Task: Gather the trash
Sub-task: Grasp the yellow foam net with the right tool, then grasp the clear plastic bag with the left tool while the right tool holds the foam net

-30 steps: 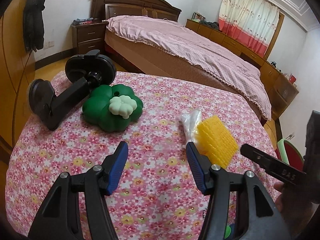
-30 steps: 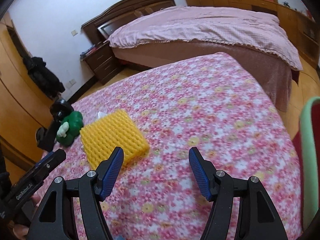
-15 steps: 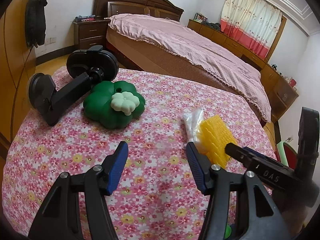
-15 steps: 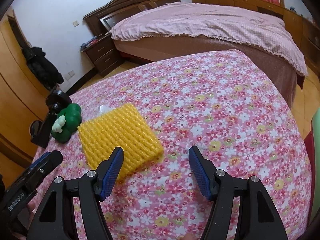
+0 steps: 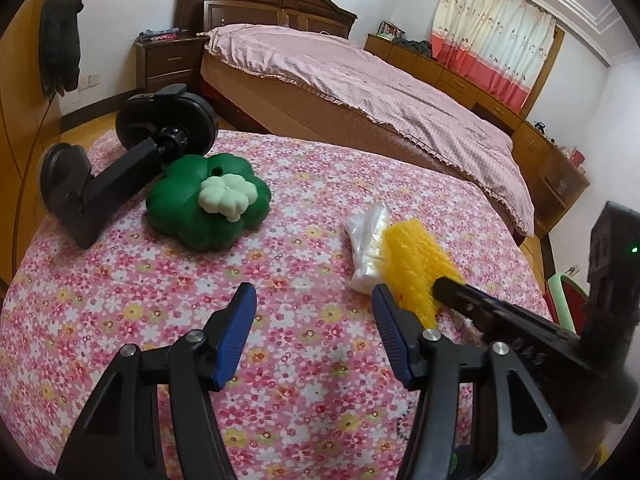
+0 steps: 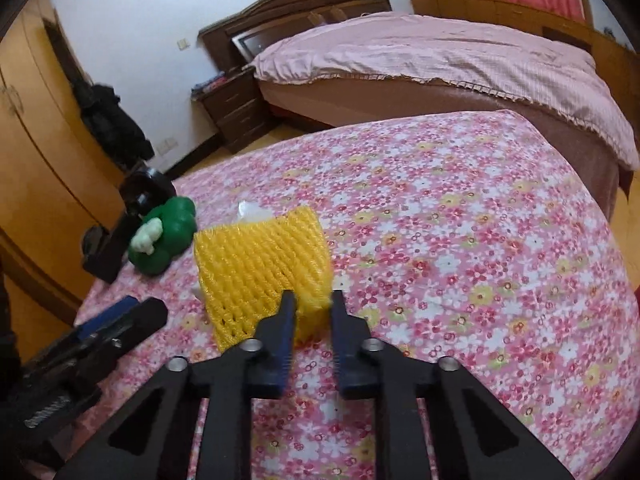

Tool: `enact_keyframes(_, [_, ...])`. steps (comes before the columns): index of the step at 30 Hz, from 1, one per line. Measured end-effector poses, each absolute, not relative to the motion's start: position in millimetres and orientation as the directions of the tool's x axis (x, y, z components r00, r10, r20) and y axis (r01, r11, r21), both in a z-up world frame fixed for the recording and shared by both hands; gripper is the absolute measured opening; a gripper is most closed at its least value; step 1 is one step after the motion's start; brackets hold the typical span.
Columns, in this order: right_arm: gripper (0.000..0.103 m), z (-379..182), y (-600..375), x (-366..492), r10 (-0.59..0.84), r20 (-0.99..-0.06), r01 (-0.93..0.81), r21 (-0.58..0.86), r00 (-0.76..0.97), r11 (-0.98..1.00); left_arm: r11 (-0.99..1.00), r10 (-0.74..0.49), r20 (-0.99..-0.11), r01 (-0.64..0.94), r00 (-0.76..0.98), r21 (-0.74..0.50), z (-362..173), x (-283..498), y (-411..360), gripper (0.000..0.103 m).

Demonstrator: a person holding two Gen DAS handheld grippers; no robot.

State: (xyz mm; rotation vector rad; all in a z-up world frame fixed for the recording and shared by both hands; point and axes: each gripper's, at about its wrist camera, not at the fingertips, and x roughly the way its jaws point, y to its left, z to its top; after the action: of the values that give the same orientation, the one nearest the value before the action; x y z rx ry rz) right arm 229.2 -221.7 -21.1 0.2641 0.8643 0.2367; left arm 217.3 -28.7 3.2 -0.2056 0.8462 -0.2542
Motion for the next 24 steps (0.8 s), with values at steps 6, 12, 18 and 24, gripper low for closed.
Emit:
enact_keyframes(6, [0.011, -4, -245, 213, 0.323, -0.638, -0.076, 0.384, 0.699, 0.92, 0.948, -0.316, -0.733, 0.174, 0.602, -0.265, 2, 224, -44, 0.06])
enact_keyframes(12, [0.011, 11, -270, 204, 0.291, -0.593, -0.022, 0.417, 0.751, 0.909, 0.952, -0.305, -0.753, 0.197, 0.583, -0.234, 6, 232, -59, 0.06])
enact_keyframes(18, [0.011, 21, -285, 200, 0.229, -0.575, 0.029, 0.404, 0.786, 0.914, 0.948, -0.315, -0.757, 0.221, 0.573, -0.227, 8, 248, -79, 0.06])
enact_keyframes(24, [0.011, 19, -297, 199, 0.2, -0.581, 0.06, 0.397, 0.789, 0.916, 0.95, -0.311, -0.772, 0.208, 0.555, -0.233, -3, 262, -91, 0.052])
